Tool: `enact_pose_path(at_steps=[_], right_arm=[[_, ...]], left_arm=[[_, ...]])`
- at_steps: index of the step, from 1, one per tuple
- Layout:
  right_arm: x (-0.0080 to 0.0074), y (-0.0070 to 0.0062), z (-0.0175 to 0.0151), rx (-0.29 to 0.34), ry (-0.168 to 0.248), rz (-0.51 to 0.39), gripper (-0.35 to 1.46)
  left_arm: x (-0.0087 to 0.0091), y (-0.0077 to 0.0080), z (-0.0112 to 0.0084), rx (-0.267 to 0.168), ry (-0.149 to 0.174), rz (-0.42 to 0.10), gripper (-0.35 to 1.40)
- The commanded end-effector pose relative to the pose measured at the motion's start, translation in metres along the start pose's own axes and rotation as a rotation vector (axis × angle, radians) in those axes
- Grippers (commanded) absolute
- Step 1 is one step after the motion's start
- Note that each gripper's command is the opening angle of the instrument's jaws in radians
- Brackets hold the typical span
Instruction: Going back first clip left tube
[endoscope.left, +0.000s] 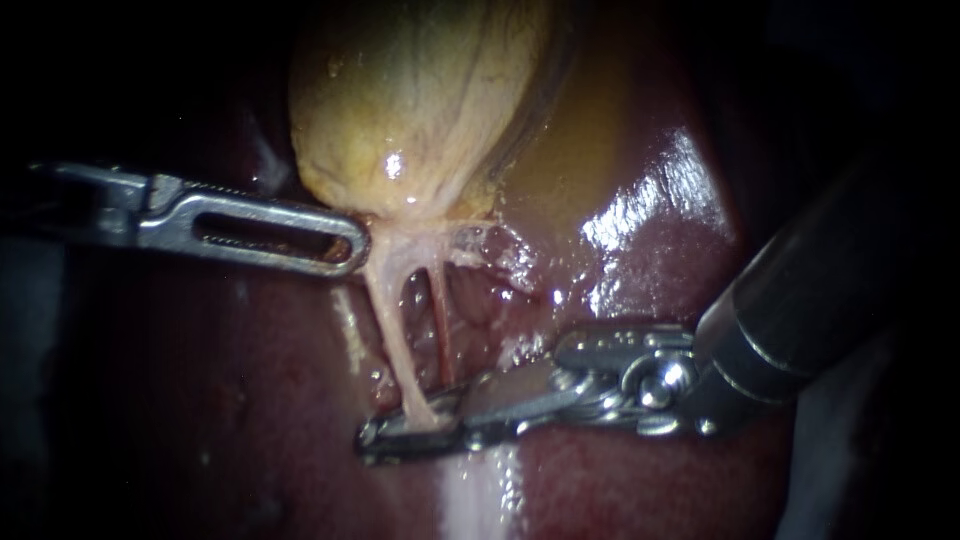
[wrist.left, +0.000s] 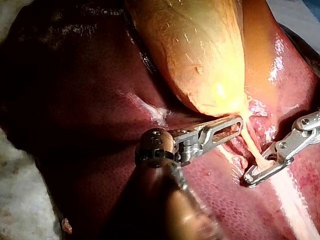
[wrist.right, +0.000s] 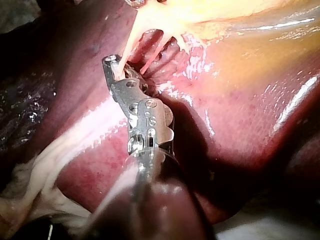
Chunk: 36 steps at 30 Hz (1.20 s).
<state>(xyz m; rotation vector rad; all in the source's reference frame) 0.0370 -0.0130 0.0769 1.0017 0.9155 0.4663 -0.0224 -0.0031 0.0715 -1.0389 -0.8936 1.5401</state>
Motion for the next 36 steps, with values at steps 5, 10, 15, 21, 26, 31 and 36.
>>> enact_pose_path(at_steps=[5, 10, 15, 21, 26, 31, 36], right_arm=[[0.0001, 0.0, 0.0, 0.0, 0.0, 0.0, -0.35], [0.0001, -0.0004, 0.0002, 0.042, 0.088, -0.043, 0.05], [0.0008, -0.0012, 0.001, -0.005, 0.135, -0.092, 0.48], [0.0011, -0.0009, 0.001, -0.043, 0.149, -0.171, 0.5], [0.0013, -0.0003, 0.0003, -0.064, 0.157, -0.206, 0.5], [0.0023, 0.0002, -0.0019, -0.109, 0.179, -0.22, 0.5], [0.0029, 0.0001, -0.0047, -0.133, 0.193, -0.211, 0.5]], left_arm=[[0.0, 0.0, 0.0, 0.0, 0.001, 0.001, -0.35], [0.0, 0.0, 0.0, 0.001, 0.001, 0.001, -0.35], [-0.0001, 0.0, 0.0, 0.001, 0.001, 0.001, -0.35], [-0.0001, 0.0, 0.0, 0.001, 0.001, 0.001, -0.35], [-0.0002, 0.0, 0.0, 0.001, 0.001, 0.001, -0.35], [-0.0002, 0.0, 0.0, 0.001, 0.001, 0.001, -0.35], [-0.0002, 0.0, 0.0, 0.001, 0.001, 0.001, -0.35]])
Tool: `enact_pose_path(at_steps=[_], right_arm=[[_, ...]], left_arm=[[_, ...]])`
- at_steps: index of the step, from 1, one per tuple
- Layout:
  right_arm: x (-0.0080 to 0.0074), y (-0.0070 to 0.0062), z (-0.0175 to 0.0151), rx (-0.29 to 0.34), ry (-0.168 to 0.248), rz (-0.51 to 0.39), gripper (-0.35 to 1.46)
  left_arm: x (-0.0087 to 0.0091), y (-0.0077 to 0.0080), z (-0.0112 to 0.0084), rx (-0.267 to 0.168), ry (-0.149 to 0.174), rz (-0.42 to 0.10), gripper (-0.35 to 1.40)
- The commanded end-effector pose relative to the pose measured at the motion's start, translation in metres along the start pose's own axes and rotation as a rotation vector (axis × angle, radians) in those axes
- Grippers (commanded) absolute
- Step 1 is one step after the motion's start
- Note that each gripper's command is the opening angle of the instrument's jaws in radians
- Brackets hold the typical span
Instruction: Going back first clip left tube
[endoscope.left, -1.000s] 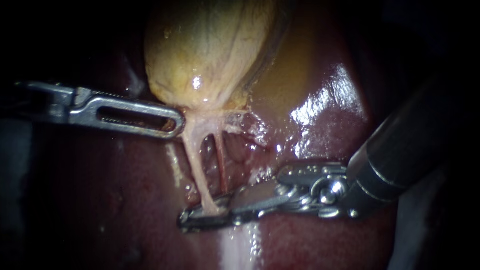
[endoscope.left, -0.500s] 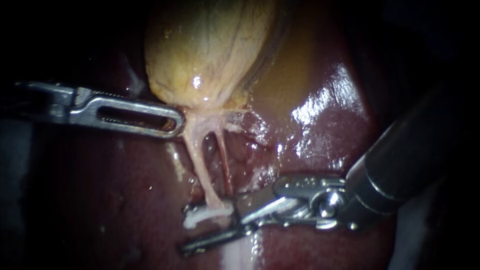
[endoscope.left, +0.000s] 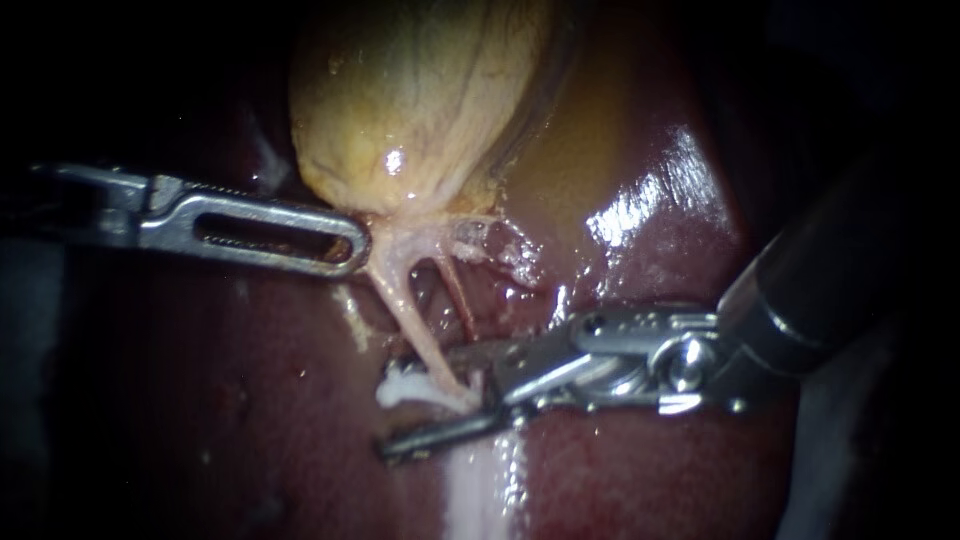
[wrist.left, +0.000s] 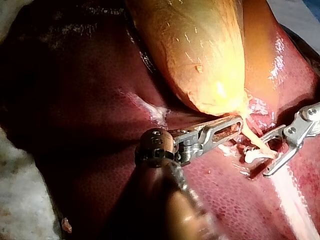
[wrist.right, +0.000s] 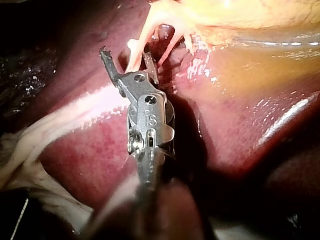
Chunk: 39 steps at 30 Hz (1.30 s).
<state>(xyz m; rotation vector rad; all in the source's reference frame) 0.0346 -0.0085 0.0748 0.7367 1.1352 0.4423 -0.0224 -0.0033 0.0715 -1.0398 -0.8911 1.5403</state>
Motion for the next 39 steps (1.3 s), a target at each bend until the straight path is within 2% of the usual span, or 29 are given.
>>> enact_pose_path(at_steps=[1, 14, 20, 30, 39], right_arm=[[0.0001, -0.0001, -0.0004, -0.002, 0.001, -0.001, 0.5], [-0.0002, -0.0006, -0.0021, 0.004, 0.0, 0.0, 0.5], [-0.0005, -0.0007, -0.0014, 0.009, -0.003, -0.003, 0.5], [-0.002, -0.0009, 0.0017, 0.025, -0.012, -0.009, 0.5], [-0.003, -0.0024, 0.0033, 0.08, -0.032, -0.001, 0.5]], left_arm=[[0.0, 0.0, 0.0, 0.0, 0.0, 0.0, -0.35], [-0.0002, 0.0, 0.0, 0.001, 0.0, 0.001, -0.35], [-0.0002, 0.0, 0.0001, 0.001, 0.0, 0.001, -0.35], [-0.0002, 0.0, 0.0001, 0.001, 0.001, 0.001, -0.35], [-0.0002, 0.0, 0.0001, 0.001, 0.001, 0.001, -0.35]])
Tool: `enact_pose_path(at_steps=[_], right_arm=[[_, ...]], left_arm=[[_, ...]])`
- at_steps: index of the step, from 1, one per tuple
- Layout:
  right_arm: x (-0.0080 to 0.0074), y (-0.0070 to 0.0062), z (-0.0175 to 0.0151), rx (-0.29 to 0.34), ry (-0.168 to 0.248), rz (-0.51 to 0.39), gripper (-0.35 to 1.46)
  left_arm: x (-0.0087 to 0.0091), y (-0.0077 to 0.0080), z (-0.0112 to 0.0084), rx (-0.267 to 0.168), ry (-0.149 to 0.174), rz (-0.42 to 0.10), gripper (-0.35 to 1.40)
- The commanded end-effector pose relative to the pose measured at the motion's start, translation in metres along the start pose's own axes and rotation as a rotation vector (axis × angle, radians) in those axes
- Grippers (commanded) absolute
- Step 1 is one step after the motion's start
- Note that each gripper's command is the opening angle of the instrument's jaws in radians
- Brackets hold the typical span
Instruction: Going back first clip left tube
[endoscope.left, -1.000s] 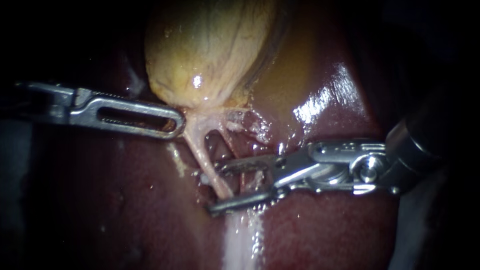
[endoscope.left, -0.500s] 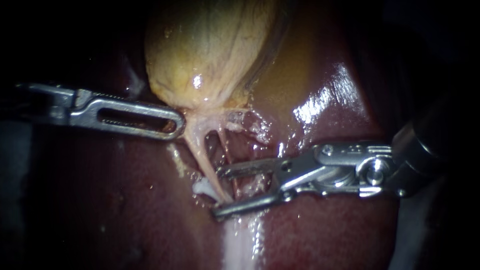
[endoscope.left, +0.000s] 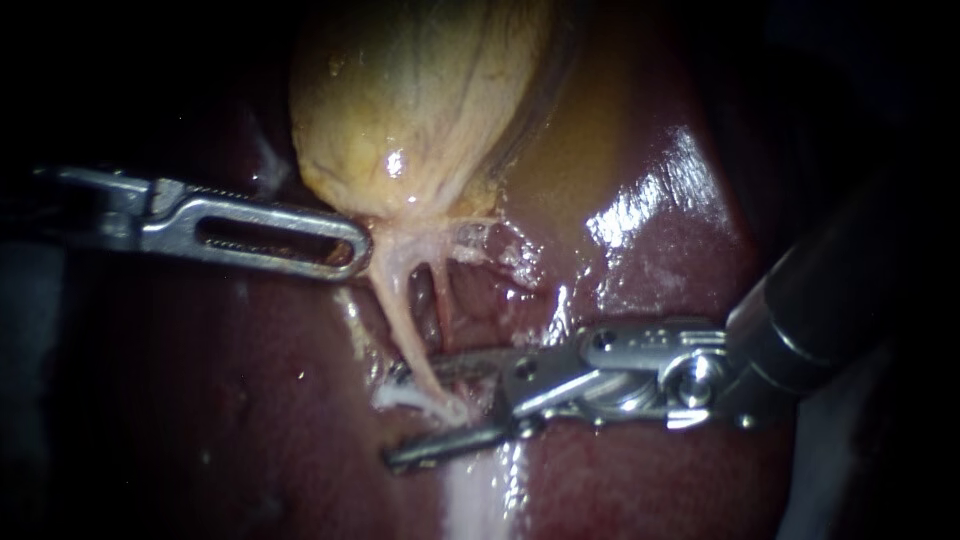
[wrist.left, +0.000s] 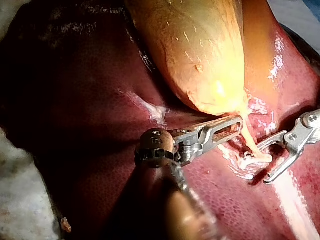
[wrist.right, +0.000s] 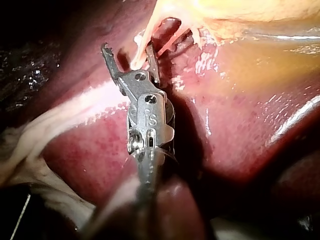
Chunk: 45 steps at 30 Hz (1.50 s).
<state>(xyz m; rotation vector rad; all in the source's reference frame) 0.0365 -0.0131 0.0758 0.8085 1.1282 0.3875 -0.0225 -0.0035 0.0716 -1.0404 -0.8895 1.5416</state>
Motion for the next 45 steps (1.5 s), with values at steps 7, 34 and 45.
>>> enact_pose_path(at_steps=[7, 34, 45], right_arm=[[0.0001, -0.0011, 0.0005, 0.039, -0.01, 0.01, 0.49], [0.002, 0.0021, -0.0034, -0.079, 0.04, 0.055, 0.49], [0.0022, 0.0019, -0.0054, -0.084, 0.041, 0.036, 0.49]], left_arm=[[0.0, 0.0, 0.0, 0.0, 0.0, 0.0, -0.35], [0.0, 0.0001, -0.0001, 0.0, 0.0, 0.0, -0.35], [0.0, 0.0001, -0.0002, 0.0, 0.0, 0.0, -0.35]])
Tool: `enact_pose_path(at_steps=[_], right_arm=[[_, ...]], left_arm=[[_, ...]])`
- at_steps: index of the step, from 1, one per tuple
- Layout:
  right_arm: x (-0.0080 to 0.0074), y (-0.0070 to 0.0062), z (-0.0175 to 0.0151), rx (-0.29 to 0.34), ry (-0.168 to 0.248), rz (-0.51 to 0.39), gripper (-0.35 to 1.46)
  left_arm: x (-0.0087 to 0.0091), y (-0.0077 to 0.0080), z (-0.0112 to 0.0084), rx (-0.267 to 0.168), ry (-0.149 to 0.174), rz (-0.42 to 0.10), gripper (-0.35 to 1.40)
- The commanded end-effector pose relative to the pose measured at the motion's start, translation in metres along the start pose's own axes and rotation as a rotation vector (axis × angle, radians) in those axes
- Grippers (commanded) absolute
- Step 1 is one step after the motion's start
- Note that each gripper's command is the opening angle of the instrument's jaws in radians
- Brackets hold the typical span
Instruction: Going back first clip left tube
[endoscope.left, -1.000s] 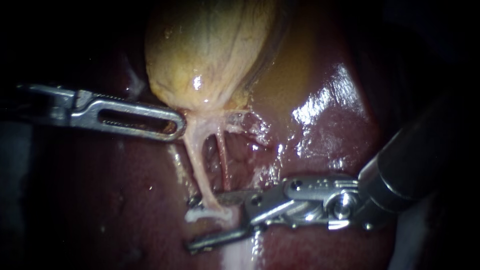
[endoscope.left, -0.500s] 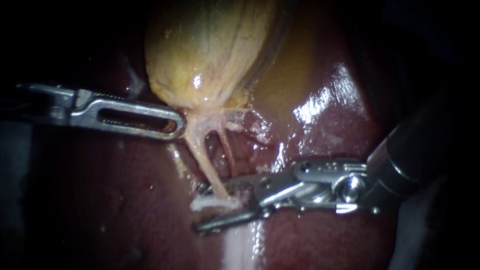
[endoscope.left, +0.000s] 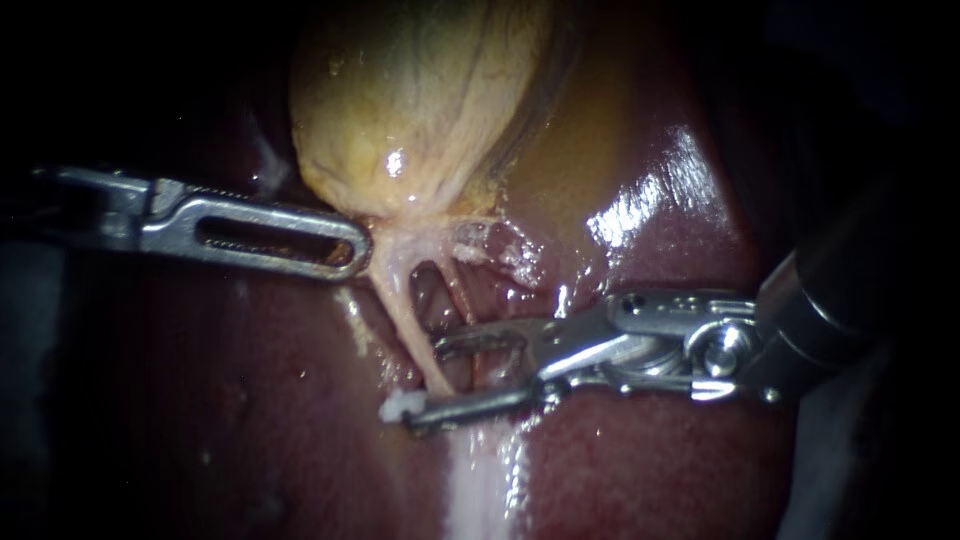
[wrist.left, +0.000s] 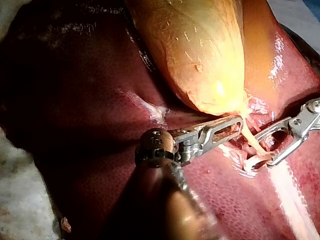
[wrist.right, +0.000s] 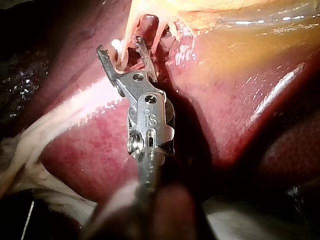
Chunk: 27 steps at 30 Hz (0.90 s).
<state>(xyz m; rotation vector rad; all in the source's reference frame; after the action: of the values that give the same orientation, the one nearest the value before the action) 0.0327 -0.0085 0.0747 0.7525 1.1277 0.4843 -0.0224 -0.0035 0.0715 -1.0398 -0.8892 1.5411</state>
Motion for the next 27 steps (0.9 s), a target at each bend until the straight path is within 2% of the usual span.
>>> enact_pose_path(at_steps=[1, 9, 17, 27], right_arm=[[0.0002, 0.0, -0.0006, 0.003, 0.0, -0.014, 0.49], [0.0022, -0.0006, -0.0066, 0.013, 0.0, -0.102, 0.49], [0.0042, -0.0008, -0.0117, -0.018, 0.006, -0.157, 0.49], [0.0044, -0.001, -0.0127, -0.026, 0.006, -0.167, 0.49]], left_arm=[[0.0, 0.0, 0.0, -0.001, 0.0, 0.0, -0.35], [0.0, 0.0, 0.0, -0.001, 0.0, 0.0, -0.35], [-0.0001, -0.0001, 0.0002, 0.0, 0.0, 0.001, -0.35], [-0.0005, -0.0002, 0.0007, 0.003, 0.003, 0.003, -0.35]])
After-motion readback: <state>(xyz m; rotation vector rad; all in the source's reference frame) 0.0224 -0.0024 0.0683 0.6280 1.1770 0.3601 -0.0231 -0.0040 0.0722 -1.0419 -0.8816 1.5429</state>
